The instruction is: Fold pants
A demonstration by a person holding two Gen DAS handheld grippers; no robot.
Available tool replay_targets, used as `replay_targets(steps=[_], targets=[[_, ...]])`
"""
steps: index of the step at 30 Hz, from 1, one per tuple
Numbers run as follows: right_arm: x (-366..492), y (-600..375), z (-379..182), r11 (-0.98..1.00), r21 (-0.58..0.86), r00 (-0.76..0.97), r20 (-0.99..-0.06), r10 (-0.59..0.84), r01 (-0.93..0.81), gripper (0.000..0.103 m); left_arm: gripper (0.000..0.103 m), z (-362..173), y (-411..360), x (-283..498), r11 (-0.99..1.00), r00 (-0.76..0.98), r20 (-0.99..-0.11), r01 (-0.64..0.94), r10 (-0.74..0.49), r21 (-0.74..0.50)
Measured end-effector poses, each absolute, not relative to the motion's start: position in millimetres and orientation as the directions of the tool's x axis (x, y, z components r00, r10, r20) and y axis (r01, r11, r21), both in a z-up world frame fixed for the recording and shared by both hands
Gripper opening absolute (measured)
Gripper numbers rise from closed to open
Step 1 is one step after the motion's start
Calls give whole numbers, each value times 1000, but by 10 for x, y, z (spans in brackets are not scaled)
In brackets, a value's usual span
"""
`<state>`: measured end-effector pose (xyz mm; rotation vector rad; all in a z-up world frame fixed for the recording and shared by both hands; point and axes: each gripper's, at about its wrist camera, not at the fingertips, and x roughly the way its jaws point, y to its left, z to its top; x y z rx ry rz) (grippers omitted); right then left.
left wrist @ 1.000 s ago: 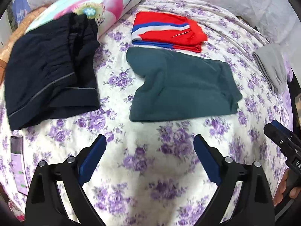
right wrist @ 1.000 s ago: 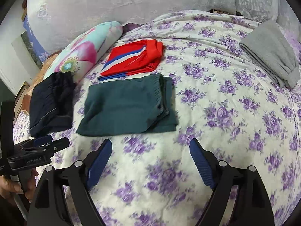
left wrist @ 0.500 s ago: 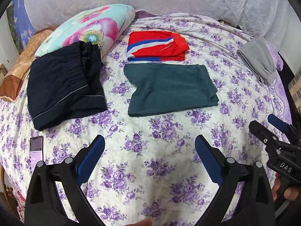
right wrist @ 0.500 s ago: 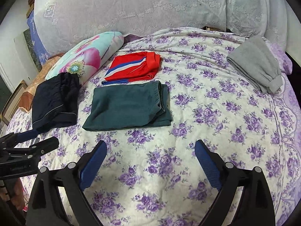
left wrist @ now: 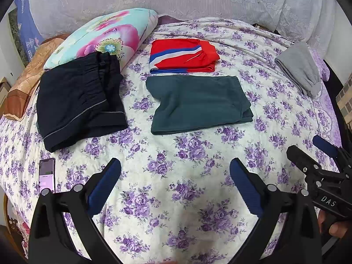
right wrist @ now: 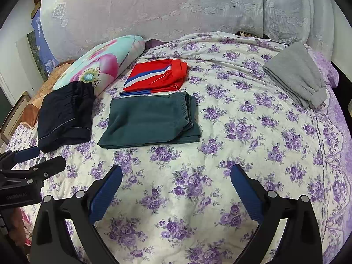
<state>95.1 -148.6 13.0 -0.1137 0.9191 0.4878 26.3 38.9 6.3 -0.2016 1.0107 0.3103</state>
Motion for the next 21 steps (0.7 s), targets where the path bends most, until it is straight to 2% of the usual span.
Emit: replay_targets(steps=[21], targets=[[885,-1480,116,882,115,496,-790,360,-457,99,97,115,373,244,937,500,-848,-350,174,-14]])
